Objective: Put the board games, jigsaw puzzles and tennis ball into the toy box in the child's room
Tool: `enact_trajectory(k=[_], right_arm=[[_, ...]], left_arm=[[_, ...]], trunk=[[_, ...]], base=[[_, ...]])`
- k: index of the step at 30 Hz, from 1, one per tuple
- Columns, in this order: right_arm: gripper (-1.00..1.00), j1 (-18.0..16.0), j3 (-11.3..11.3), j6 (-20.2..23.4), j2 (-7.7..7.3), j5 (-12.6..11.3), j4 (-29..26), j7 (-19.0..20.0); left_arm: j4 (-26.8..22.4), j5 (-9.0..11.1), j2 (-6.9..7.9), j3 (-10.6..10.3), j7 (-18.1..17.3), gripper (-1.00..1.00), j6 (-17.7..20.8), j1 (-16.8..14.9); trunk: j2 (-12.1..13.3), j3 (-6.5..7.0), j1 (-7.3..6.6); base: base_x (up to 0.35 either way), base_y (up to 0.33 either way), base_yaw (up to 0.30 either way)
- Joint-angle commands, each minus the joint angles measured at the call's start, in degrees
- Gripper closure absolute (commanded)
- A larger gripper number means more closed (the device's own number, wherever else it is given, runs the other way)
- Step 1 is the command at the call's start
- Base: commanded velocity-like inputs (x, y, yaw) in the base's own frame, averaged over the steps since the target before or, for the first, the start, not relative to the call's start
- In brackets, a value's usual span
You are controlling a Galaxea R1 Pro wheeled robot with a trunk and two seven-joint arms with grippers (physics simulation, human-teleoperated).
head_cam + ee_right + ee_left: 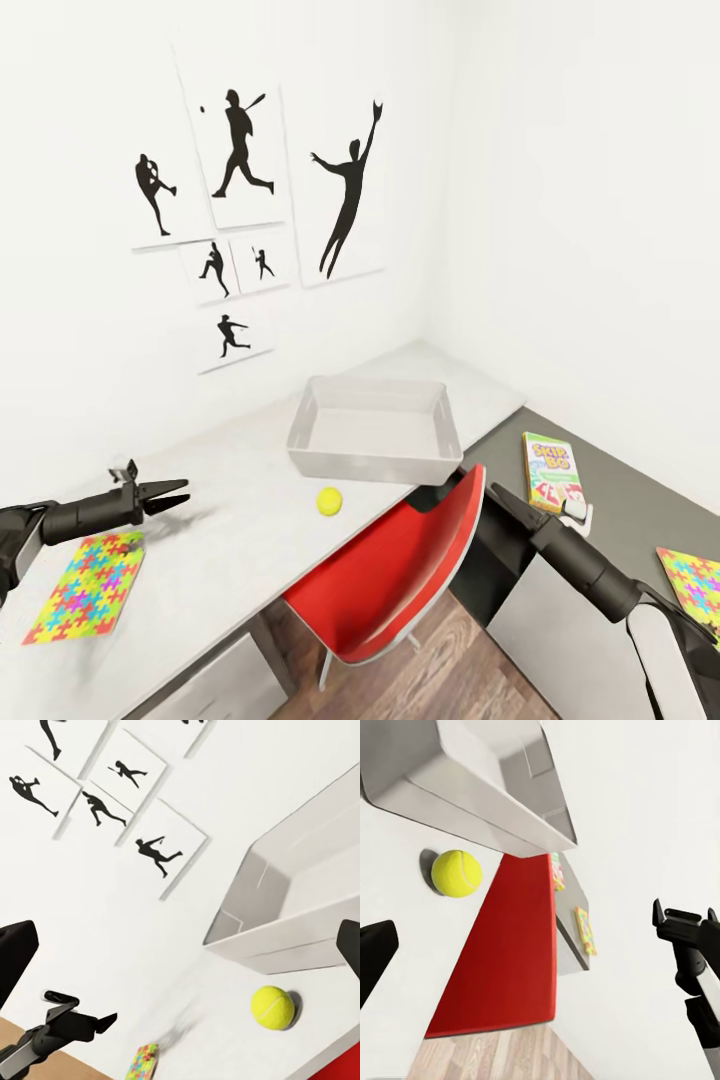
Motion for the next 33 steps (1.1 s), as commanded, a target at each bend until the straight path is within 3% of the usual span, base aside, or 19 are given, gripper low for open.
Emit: enact_trajectory(k=[1, 33], right_arm=[[-1.00, -0.1, 0.0, 0.4, 0.00, -0.3, 0.0, 0.0], [-1.00, -0.1, -0.1, 0.2, -0.04, -0.3, 0.1, 0.1]], left_arm=[[0.0, -0.1, 0.07, 0.0, -0.2, -1.00, 0.7, 0.0], [0.0, -0.2, 0.31, -0.2, -0.2, -1.00, 1.1, -0.4]], trunk=[[-0.1, -0.02, 0.04], [-0.1, 3.02, 0.04]], base=[[0.000, 0.000, 0.000], [0.000, 0.000, 0.000]])
